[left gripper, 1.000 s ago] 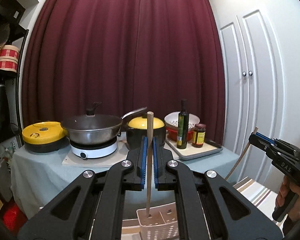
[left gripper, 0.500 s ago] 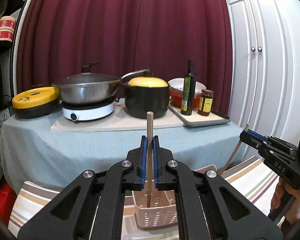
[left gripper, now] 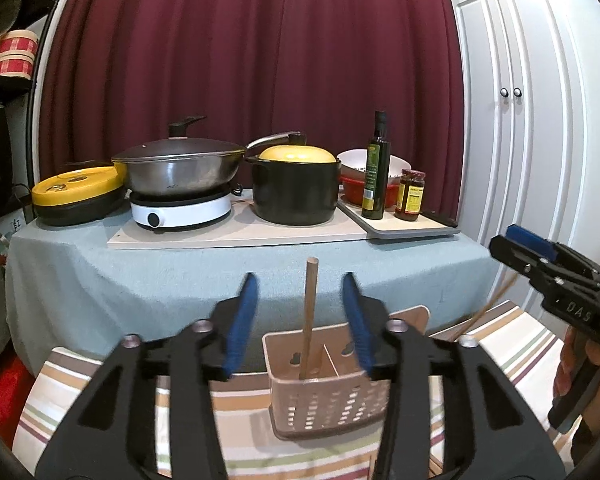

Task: Organize utensils
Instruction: 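Open the right tool over the holder while the left tool releases its chopstick, then lower the left tool onto another chopstick and close it while the right tool grasps one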

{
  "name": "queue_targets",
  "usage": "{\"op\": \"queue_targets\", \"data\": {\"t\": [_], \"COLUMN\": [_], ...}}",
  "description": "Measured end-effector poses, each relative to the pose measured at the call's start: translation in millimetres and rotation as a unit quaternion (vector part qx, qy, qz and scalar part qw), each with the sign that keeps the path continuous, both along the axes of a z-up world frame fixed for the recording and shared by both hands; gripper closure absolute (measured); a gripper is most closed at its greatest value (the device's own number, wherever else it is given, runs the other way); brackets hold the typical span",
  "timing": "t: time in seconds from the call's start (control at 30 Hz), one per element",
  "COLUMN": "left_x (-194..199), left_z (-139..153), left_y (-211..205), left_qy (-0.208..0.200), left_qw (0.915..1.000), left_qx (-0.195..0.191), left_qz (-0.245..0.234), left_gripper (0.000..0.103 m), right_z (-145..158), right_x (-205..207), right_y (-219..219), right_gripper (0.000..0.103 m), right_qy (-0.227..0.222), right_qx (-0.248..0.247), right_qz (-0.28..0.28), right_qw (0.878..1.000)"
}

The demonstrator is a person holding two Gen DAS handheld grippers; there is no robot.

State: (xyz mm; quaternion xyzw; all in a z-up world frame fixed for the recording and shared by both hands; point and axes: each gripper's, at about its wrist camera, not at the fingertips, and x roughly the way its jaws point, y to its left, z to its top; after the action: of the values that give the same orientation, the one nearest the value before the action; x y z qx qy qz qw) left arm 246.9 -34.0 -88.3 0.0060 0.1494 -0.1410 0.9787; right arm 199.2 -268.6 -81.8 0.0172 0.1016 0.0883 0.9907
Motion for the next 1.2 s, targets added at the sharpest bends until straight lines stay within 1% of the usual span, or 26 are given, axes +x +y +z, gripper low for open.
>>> {"op": "queue_targets", "data": {"t": [0.07,0.1,0.13,0.23,0.33,0.4,0.53,0.6,0.73,0.8,0.87,0.97,1.07,1.2], "left_x": [-11.8,-18.7,-27.5,-47.1,-67.7,-81.2,-106.9,-120.1,-140.8,-149.8,-158.3,-168.0,-175.6,-183.0], "left_z": [0.1,-0.9,-3.1,-12.3,-25.6,-37.4,-62.3,-76.6,-103.3,-114.7,-125.4,-137.5,-145.7,-150.2], "left_y": [1.3,1.9,2.7,4.4,5.8,7.5,11.5,13.7,20.7,23.8,28.2,34.0,37.8,38.8], "left_qy": [-0.004,-0.006,-0.007,0.004,0.015,0.027,0.046,0.058,0.090,0.100,0.113,0.127,0.138,0.139], "left_qw": [1.0000,0.9999,0.9999,0.9999,0.9996,0.9993,0.9982,0.9972,0.9946,0.9930,0.9913,0.9891,0.9874,0.9870], "left_qx": [0.005,0.008,0.012,0.015,0.024,0.026,0.035,0.043,0.042,0.048,0.050,0.049,0.047,0.049], "left_qz": [0.002,0.003,0.006,0.004,0.007,0.008,0.017,0.022,0.030,0.039,0.046,0.056,0.062,0.063], "left_gripper": [0.048,0.044,0.043,0.042,0.042,0.042,0.042,0.042,0.042,0.042,0.042,0.042,0.042,0.042], "right_z": [3.2,4.1,4.5,2.0,-8.3,-19.2,-52.4,-73.9,-114.4,-132.9,-153.3,-170.5,-177.8,-185.9], "right_x": [-14.1,-20.3,-28.1,-49.5,-72.2,-86.9,-116.2,-131.4,-155.9,-164.7,-172.2,-178.8,-182.7,-183.8], "right_y": [-3.0,-4.1,-5.5,-8.7,-9.5,-9.2,-8.3,-9.2,-9.2,-7.1,-7.1,-5.4,-2.7,-0.6], "right_gripper": [0.039,0.039,0.038,0.038,0.038,0.038,0.039,0.043,0.048,0.052,0.055,0.059,0.060,0.061], "right_qy": [-0.006,-0.007,-0.008,-0.008,-0.001,0.007,0.036,0.054,0.094,0.116,0.146,0.171,0.182,0.194], "right_qx": [0.001,0.002,0.003,0.002,-0.005,-0.013,-0.025,-0.027,-0.026,-0.033,-0.030,-0.030,-0.035,-0.038], "right_qz": [-0.008,-0.010,-0.011,-0.015,-0.021,-0.027,-0.035,-0.036,-0.018,-0.009,-0.002,0.001,0.002,0.005], "right_qw": [1.000,1.000,1.000,1.000,1.000,1.000,0.998,0.998,0.995,0.993,0.989,0.985,0.983,0.980]}}
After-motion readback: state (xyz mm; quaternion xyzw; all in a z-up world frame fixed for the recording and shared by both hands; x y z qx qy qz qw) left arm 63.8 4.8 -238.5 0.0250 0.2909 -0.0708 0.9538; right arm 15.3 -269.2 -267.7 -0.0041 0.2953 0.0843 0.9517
